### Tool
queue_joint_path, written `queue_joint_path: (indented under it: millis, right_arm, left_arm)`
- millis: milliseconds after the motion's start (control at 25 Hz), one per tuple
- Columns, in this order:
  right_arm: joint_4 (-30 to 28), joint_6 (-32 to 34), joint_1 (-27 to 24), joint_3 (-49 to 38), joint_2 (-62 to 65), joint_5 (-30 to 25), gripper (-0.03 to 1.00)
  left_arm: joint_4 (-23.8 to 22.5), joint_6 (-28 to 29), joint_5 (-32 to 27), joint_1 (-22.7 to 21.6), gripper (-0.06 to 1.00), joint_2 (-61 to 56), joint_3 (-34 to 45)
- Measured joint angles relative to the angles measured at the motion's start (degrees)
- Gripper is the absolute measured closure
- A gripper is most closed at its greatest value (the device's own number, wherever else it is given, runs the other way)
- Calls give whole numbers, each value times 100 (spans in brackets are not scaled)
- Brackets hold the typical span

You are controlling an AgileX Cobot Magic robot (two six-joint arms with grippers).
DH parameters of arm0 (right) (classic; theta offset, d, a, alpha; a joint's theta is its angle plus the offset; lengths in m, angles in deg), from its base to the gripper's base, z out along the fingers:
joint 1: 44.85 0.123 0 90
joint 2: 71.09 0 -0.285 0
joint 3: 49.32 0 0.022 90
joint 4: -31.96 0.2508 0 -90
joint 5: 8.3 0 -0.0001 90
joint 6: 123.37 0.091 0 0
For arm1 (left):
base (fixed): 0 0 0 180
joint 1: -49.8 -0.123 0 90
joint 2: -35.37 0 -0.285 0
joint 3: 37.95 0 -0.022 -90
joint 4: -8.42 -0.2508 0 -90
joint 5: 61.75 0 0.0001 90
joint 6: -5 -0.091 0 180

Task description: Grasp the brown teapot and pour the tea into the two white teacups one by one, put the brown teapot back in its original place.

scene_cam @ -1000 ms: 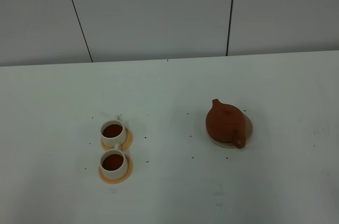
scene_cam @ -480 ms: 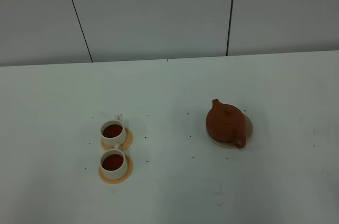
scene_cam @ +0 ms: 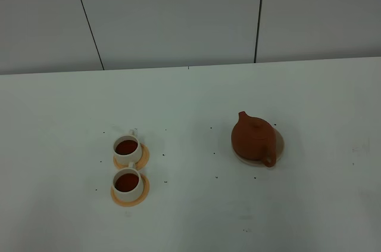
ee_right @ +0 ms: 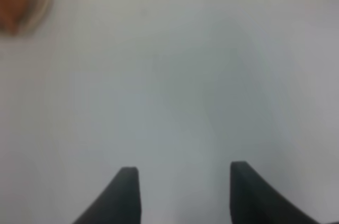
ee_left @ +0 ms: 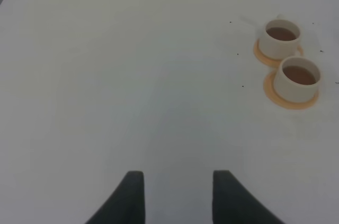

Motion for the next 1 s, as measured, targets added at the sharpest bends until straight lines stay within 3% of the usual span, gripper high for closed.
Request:
queue_joint_path:
  millis: [320,1000]
  right_arm:
    - [0,0,-115,-9,867,-6,62]
    - [0,4,147,-34,889,-2,62]
  left_arm:
    - [0,-10,0,0,57,0,0]
    - [0,-5,0,0,57,0,0]
